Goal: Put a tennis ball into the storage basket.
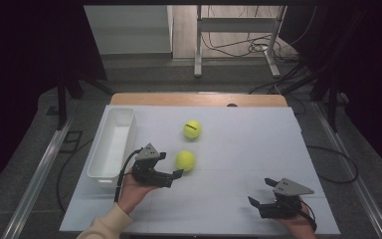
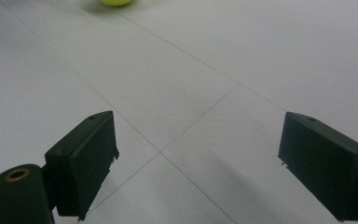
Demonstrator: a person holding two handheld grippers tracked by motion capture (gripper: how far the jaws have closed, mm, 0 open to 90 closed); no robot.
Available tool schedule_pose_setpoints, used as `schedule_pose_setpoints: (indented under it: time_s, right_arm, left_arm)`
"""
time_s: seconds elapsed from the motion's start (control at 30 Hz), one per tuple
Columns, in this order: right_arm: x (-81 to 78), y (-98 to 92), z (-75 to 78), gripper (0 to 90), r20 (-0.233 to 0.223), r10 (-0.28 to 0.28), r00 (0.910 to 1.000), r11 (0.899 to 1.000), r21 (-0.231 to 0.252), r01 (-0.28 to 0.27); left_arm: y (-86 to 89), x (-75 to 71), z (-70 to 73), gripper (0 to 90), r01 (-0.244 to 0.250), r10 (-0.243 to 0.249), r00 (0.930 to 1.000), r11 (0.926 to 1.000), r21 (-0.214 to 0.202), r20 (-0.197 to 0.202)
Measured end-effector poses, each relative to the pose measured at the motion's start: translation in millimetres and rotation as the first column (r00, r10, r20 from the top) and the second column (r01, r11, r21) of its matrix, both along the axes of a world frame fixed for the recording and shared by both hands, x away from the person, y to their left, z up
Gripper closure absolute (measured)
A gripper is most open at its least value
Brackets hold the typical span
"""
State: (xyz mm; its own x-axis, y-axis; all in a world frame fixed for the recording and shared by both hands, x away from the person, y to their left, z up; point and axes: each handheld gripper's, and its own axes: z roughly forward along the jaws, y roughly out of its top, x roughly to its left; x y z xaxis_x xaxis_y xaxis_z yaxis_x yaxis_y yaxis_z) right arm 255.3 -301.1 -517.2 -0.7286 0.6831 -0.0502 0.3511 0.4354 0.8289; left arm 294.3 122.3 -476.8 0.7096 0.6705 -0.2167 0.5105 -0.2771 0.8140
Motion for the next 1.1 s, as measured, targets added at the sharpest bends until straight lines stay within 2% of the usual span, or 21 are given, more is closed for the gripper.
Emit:
schedule_pose_setpoints:
  time_s: [0.43, 0.77, 1.1]
  right_arm:
    - [0.4, 0.0, -0.7, 11.9, 0.000, 0.002, 1.0000, 1.000, 0.001, -0.002]
    - [0.3, 0.2, -1.2, 12.0, 0.000, 0.004, 1.0000, 1.000, -0.007, -0.004]
    - [0.6, -0.1, -1.4, 12.0, -0.003, 0.002, 1.0000, 1.000, -0.018, -0.002]
  left_arm:
    - [-17.4, 20.5, -7.4, 8.4, -0.009, 0.010, 0.9997, 0.9987, 0.050, -0.022]
    - [-24.6, 32.7, -10.8, 8.4, -0.012, 0.014, 0.9993, 0.9981, 0.061, -0.034]
    - [-28.5, 47.4, -20.8, 9.4, -0.026, 0.031, 0.9968, 0.9971, 0.071, -0.074]
